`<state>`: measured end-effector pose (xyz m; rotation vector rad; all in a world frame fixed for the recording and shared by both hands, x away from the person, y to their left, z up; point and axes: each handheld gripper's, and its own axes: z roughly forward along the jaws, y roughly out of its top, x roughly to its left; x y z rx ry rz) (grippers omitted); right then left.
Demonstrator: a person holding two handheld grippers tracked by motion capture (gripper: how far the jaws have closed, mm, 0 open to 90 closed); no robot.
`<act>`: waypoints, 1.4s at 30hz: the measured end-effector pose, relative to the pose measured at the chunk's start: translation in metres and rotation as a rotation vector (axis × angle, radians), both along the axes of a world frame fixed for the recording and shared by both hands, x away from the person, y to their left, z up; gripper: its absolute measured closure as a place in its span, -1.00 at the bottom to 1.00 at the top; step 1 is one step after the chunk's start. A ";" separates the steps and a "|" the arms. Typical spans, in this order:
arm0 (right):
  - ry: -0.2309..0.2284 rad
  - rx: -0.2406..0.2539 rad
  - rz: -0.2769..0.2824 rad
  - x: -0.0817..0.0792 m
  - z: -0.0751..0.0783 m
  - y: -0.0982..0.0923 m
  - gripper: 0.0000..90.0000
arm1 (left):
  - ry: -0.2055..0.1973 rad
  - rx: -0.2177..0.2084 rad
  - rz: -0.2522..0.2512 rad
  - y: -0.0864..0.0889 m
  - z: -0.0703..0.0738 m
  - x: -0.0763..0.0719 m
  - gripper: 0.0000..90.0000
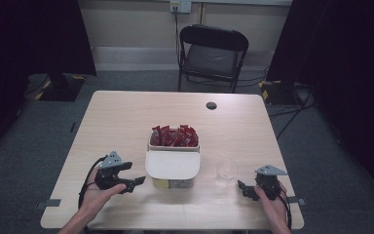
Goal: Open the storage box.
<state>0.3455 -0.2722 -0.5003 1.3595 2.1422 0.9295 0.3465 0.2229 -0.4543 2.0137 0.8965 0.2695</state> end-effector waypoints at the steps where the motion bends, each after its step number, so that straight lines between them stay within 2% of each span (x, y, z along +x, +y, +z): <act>1: 0.000 0.000 0.000 0.000 0.000 0.000 -0.73 | -0.002 0.003 -0.009 -0.001 0.000 0.000 -0.54; 3: 0.000 0.000 0.000 0.000 0.000 0.000 -0.72 | 0.002 0.014 -0.027 -0.003 -0.001 -0.002 -0.54; 6: 0.000 -0.001 -0.001 0.000 0.000 0.000 -0.72 | -0.001 0.022 -0.028 -0.006 -0.001 -0.003 -0.55; 12: 0.000 -0.001 -0.001 0.000 0.000 0.000 -0.72 | -0.006 -0.018 -0.062 -0.017 0.001 -0.003 -0.57; 19: 0.000 0.000 0.000 0.000 0.000 0.000 -0.72 | -0.014 -0.022 -0.067 -0.024 0.003 0.000 -0.57; 23: 0.000 -0.001 -0.001 0.000 0.000 0.000 -0.72 | -0.009 -0.025 -0.097 -0.027 0.010 0.006 -0.66; 28: 0.000 0.000 0.001 0.000 0.000 0.000 -0.72 | -0.004 -0.052 -0.099 -0.028 0.012 0.007 -0.66; 34: 0.000 0.000 0.001 0.000 0.000 0.000 -0.72 | -0.014 -0.043 -0.102 -0.028 0.014 0.006 -0.66; 42: 0.000 0.000 0.001 0.000 0.000 0.000 -0.72 | -0.018 -0.058 -0.115 -0.027 0.020 0.007 -0.66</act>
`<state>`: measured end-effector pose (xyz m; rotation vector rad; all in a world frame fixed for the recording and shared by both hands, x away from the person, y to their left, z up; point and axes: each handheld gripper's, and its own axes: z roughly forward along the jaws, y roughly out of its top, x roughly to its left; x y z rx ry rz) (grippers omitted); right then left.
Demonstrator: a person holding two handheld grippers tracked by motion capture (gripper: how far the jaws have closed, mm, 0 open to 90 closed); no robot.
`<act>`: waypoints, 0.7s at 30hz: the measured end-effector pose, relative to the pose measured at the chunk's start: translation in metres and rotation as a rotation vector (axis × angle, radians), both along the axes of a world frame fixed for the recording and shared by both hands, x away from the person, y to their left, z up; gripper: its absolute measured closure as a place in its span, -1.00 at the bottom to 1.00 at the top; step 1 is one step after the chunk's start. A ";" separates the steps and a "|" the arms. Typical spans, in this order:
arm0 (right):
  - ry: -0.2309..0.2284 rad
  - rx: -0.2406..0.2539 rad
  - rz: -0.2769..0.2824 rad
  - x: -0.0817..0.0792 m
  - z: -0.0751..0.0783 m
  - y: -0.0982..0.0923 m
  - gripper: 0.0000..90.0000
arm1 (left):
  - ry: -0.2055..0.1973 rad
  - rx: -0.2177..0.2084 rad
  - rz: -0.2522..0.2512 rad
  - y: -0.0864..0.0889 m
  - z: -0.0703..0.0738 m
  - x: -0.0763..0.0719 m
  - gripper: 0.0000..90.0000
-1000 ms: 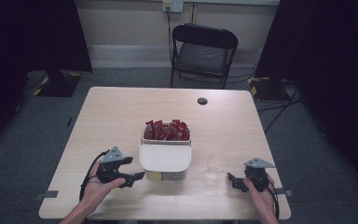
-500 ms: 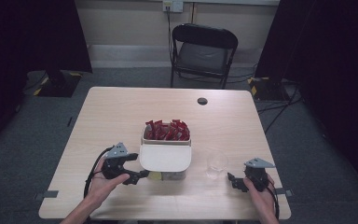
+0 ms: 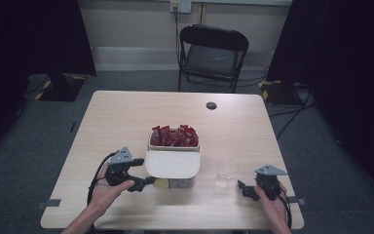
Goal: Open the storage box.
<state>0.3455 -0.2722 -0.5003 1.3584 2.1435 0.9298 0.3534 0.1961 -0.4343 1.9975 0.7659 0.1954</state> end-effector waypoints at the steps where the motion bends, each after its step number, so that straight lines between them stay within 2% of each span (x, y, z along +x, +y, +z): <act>1: 0.000 0.000 0.000 0.000 0.000 0.000 -0.72 | -0.003 0.000 0.004 0.000 0.001 0.000 -0.65; 6: 0.000 0.000 0.000 0.000 0.000 0.000 -0.72 | -0.018 -0.005 0.001 0.001 0.006 0.000 -0.65; 12: 0.000 0.000 0.000 0.000 0.000 0.000 -0.72 | 0.001 -0.021 0.004 0.000 0.006 0.000 -0.64; 14: 0.000 0.000 0.000 0.000 0.000 0.000 -0.72 | -0.005 -0.014 0.003 0.000 0.007 -0.001 -0.64; 19: 0.000 0.000 0.000 0.000 0.000 0.000 -0.72 | -0.006 -0.036 0.006 0.000 0.010 0.001 -0.65; 21: 0.000 0.000 0.000 0.000 0.000 0.000 -0.72 | -0.007 -0.030 0.008 0.000 0.012 0.001 -0.65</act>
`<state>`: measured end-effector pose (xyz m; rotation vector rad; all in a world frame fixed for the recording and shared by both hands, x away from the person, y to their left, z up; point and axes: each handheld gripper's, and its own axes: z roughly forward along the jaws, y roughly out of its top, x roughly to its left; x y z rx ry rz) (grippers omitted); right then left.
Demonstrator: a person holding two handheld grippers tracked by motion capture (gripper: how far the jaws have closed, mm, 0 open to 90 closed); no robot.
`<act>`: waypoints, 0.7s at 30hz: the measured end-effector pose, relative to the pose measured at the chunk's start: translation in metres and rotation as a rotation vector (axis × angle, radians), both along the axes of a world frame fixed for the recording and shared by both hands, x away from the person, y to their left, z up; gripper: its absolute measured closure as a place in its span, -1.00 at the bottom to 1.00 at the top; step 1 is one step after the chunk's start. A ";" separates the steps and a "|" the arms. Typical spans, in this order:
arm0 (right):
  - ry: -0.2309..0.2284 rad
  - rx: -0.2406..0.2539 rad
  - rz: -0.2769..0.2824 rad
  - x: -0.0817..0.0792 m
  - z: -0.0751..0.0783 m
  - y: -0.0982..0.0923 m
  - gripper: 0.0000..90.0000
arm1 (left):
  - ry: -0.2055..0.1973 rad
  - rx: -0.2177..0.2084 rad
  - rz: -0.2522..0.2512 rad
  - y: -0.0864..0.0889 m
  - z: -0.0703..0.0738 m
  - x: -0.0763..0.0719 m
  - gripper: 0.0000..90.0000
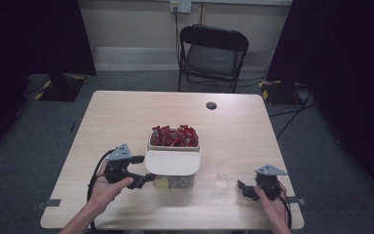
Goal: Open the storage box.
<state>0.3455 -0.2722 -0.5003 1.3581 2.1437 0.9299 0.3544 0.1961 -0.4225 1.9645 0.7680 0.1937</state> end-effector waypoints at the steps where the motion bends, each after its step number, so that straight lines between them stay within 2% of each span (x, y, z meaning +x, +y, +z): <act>1: 0.000 0.000 0.000 0.000 0.000 0.000 -0.72 | -0.002 -0.008 0.004 0.000 0.001 0.000 -0.65; 11: 0.000 0.000 0.000 0.000 0.000 0.000 -0.72 | -0.014 -0.034 0.016 0.002 0.009 0.007 -0.65; 16: 0.000 0.000 0.000 0.000 0.000 0.000 -0.72 | -0.036 -0.052 0.033 0.005 0.019 0.010 -0.64; 21: 0.000 0.000 0.000 0.000 0.000 0.000 -0.72 | -0.035 -0.062 0.034 0.004 0.022 0.014 -0.64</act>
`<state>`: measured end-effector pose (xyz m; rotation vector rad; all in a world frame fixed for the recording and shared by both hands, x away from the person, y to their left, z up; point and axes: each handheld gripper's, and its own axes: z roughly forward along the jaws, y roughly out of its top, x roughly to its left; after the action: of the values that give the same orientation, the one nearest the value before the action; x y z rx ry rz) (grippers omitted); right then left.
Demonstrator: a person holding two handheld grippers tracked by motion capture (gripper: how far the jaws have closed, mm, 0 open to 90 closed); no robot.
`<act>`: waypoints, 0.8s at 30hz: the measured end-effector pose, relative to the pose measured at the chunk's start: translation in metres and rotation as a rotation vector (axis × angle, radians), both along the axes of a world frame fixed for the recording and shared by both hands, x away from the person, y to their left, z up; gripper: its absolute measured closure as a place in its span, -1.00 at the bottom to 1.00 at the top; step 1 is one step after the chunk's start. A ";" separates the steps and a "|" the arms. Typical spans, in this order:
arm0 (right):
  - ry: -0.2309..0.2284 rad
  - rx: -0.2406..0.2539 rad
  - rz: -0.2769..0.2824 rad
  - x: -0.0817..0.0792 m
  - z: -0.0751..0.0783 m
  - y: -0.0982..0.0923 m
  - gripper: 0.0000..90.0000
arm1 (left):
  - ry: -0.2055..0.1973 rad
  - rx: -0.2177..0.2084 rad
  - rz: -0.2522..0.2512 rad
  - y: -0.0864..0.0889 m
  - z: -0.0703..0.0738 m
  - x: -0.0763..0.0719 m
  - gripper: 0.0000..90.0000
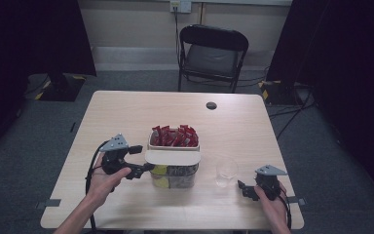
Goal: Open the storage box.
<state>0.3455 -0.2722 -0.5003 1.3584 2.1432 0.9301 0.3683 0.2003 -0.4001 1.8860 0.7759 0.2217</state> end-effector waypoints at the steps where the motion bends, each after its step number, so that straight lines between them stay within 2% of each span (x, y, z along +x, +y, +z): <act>1: 0.000 0.000 0.000 0.000 0.000 0.000 -0.72 | 0.004 -0.004 -0.002 0.000 0.000 0.001 -0.65; 2: 0.000 0.000 0.000 0.000 0.000 0.000 -0.72 | 0.020 -0.011 -0.005 -0.001 0.002 0.004 -0.65; 4: 0.000 0.000 0.000 0.000 0.000 0.000 -0.72 | 0.033 0.003 -0.015 -0.002 0.005 0.007 -0.64; 6: 0.000 0.000 0.000 0.000 0.000 0.000 -0.72 | 0.025 0.005 -0.015 -0.002 0.007 0.008 -0.63; 7: 0.000 0.000 0.000 0.000 0.000 0.000 -0.72 | 0.027 -0.015 -0.009 -0.001 0.010 0.009 -0.63; 13: 0.000 0.000 0.000 0.000 0.000 0.000 -0.72 | 0.036 -0.005 -0.009 -0.002 0.015 0.015 -0.65; 14: 0.000 0.000 0.000 0.000 0.000 0.000 -0.72 | 0.026 0.001 -0.004 -0.003 0.016 0.015 -0.65; 22: 0.000 0.000 0.000 0.000 0.000 0.000 -0.72 | 0.037 -0.020 0.016 -0.004 0.017 0.021 -0.65; 24: 0.000 0.000 0.000 0.000 0.000 0.000 -0.72 | 0.043 -0.008 0.012 -0.003 0.018 0.023 -0.65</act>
<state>0.3455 -0.2722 -0.5003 1.3583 2.1431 0.9300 0.3912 0.1977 -0.3820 1.8844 0.8161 0.1856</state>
